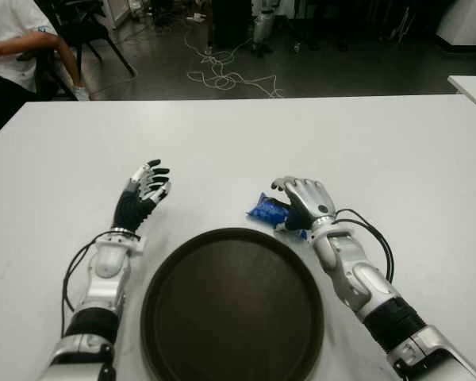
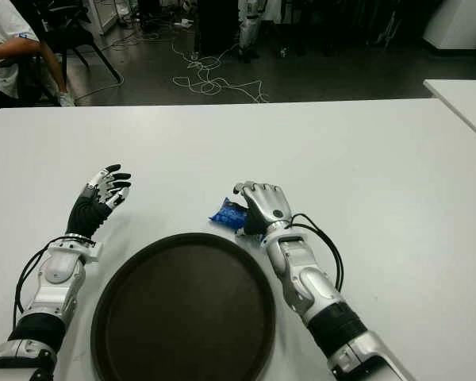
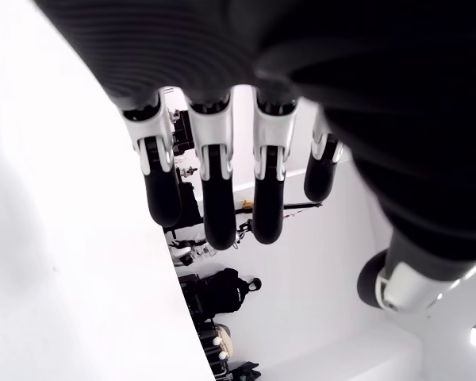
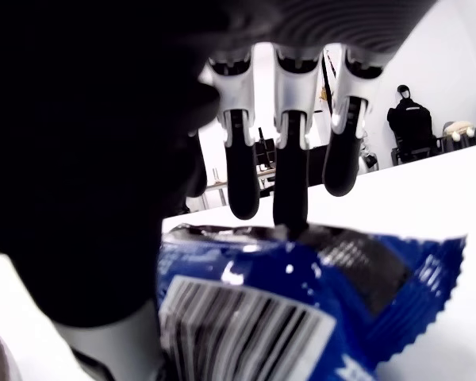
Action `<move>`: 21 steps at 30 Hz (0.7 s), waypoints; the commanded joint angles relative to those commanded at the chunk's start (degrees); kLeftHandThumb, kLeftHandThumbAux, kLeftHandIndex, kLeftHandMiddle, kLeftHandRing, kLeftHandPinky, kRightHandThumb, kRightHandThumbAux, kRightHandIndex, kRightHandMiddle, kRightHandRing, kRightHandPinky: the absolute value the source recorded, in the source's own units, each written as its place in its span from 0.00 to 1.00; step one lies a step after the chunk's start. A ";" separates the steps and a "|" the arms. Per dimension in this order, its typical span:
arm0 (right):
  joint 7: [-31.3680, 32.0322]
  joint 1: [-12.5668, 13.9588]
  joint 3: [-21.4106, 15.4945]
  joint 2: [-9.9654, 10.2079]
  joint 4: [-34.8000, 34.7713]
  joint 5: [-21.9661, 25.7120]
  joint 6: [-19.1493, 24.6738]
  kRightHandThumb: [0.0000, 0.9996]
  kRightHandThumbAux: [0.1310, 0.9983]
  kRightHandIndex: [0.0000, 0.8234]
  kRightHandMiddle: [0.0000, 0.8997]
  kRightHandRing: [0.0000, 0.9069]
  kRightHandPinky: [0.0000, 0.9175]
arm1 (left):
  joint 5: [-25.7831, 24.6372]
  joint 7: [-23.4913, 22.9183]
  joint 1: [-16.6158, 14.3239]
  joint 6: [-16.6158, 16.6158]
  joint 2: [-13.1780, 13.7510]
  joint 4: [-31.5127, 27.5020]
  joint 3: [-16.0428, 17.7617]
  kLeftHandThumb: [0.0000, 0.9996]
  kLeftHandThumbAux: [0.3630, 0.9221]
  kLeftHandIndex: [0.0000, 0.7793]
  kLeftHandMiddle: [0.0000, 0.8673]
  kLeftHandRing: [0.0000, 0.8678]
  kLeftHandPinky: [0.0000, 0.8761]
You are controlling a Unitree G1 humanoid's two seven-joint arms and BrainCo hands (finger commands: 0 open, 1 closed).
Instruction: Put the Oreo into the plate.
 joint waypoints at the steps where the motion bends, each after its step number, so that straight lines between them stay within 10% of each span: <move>1: -0.08 -0.07 -0.01 0.08 0.28 0.15 -0.07 0.01 0.89 0.55 0.60 0.59 0.55 | -0.06 -0.01 -0.01 -0.11 -0.04 0.04 0.01 0.03 0.41 0.21 0.30 0.28 0.24; 21: -3.33 -1.52 -0.55 1.14 5.56 2.74 -1.32 0.00 0.88 0.53 0.59 0.59 0.56 | -0.61 -0.71 0.00 -0.27 -0.16 0.06 0.07 0.00 0.42 0.19 0.29 0.28 0.22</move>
